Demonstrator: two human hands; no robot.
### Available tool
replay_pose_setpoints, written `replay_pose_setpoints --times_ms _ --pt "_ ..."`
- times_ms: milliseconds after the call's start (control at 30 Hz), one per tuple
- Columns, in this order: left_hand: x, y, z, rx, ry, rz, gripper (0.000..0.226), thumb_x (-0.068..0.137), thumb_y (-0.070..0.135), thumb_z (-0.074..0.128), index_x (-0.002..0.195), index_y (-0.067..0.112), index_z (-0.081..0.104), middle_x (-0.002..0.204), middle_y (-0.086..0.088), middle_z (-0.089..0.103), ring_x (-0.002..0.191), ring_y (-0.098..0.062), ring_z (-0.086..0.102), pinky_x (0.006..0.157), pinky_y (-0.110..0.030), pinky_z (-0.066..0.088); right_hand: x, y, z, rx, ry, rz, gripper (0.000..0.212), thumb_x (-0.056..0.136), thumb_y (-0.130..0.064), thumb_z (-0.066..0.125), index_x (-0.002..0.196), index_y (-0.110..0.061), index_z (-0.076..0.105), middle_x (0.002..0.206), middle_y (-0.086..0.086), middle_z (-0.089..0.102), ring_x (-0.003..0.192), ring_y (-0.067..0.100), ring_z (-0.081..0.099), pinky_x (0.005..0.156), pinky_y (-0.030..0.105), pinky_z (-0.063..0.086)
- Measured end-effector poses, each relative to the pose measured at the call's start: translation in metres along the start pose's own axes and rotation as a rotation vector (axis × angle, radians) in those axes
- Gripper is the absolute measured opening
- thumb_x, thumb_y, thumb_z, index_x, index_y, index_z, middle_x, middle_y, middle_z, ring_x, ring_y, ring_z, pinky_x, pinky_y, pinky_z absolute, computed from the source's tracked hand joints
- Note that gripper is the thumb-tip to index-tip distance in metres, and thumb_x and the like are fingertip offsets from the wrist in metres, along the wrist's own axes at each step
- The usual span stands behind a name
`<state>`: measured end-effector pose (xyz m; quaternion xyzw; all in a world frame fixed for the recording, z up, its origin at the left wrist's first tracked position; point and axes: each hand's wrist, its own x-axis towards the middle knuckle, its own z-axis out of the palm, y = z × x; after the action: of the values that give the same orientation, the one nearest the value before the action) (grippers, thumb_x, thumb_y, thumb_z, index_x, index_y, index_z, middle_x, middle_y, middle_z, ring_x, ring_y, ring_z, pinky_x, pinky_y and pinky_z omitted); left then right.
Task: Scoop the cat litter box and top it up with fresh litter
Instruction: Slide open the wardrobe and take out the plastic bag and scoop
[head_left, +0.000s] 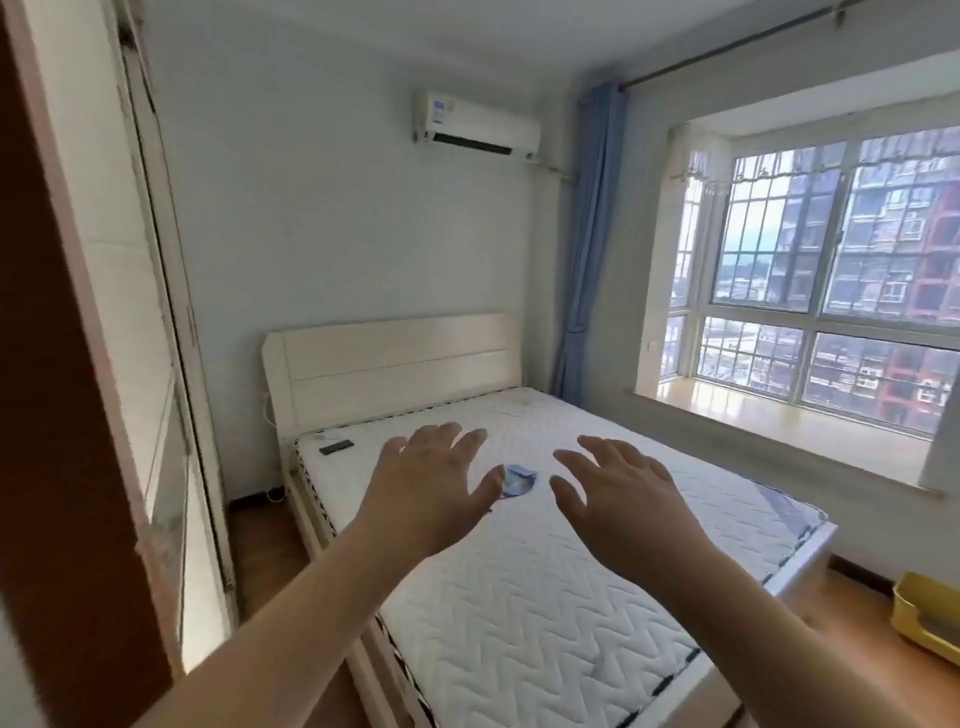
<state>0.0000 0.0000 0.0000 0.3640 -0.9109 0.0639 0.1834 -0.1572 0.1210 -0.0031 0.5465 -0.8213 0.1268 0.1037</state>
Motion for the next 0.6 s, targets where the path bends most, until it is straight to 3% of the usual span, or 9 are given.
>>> replay_pose_setpoints --times_ms 600 --pt "0.081 -0.068 0.055 0.255 -0.055 -0.507 0.062 0.098 0.060 0.018 0.153 0.032 0.022 0.157 0.005 0.029 0.145 -0.014 0.022 0.117 -0.040 0.020 0.206 -0.018 0.081 0.155 -0.025 -0.548 0.052 0.101 -0.049 0.019 0.149 -0.030 0.024 0.157 -0.004 0.023 0.143 0.018 0.021 0.115 0.037 0.019"
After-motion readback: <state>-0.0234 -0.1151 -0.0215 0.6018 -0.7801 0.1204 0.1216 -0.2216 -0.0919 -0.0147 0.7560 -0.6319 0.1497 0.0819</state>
